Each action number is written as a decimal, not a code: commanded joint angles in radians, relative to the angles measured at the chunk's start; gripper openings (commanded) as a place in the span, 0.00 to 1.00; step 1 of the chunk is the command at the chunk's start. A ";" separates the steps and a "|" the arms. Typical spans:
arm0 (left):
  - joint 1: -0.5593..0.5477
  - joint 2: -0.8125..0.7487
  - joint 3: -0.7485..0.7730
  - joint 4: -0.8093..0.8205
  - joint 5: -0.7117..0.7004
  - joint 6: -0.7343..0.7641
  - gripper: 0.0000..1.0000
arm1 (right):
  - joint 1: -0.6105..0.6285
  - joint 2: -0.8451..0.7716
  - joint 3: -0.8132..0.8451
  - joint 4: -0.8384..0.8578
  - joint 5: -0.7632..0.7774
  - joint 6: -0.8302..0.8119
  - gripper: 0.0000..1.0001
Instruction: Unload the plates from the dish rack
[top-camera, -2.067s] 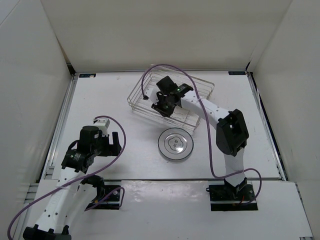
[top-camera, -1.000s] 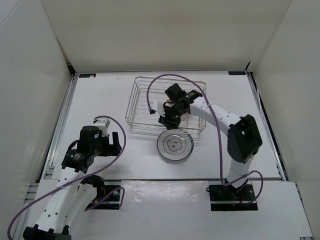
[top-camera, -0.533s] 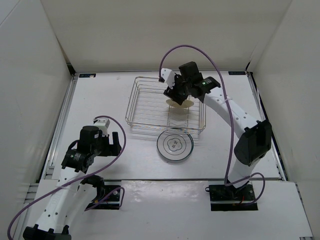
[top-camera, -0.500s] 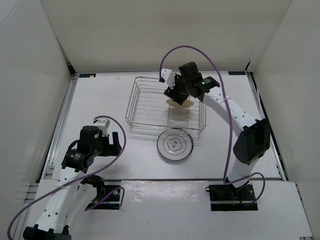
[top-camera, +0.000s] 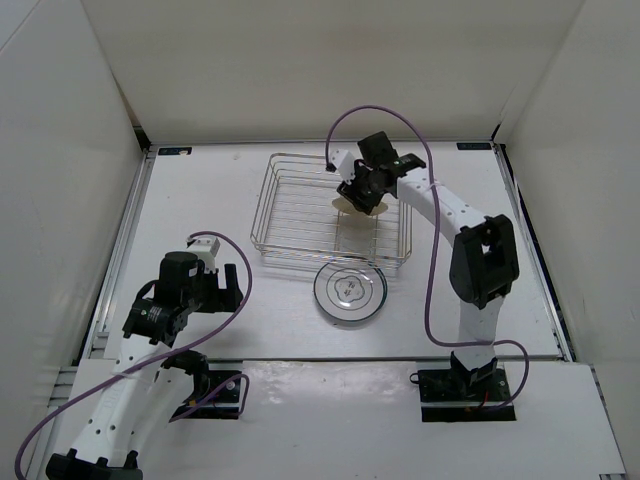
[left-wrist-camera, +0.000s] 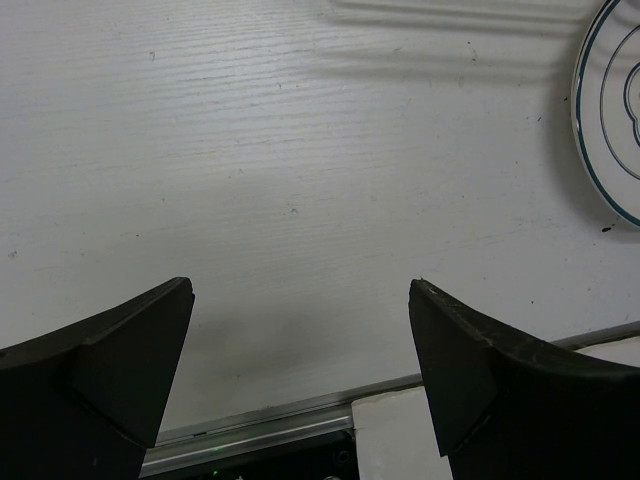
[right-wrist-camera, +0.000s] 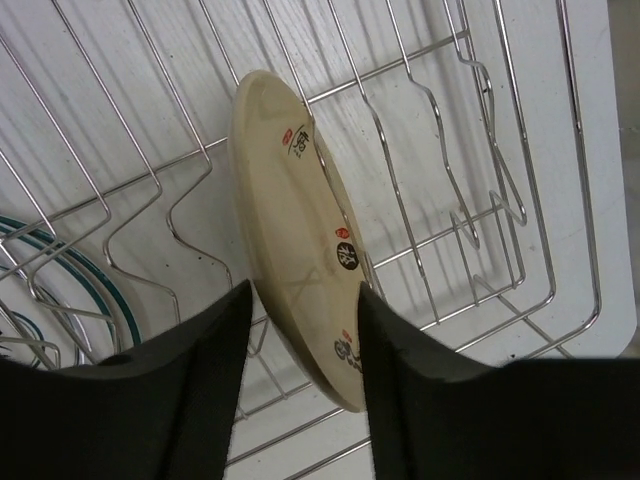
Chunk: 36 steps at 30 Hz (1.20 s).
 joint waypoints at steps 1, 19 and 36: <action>-0.001 -0.007 0.009 0.003 0.017 0.000 1.00 | -0.014 0.010 0.059 0.020 -0.043 0.019 0.44; -0.001 0.002 0.009 0.005 0.020 0.000 1.00 | -0.017 -0.003 0.243 -0.123 -0.065 -0.053 0.00; -0.003 0.001 0.008 0.009 0.023 -0.005 1.00 | -0.016 -0.559 -0.217 0.176 0.084 0.174 0.00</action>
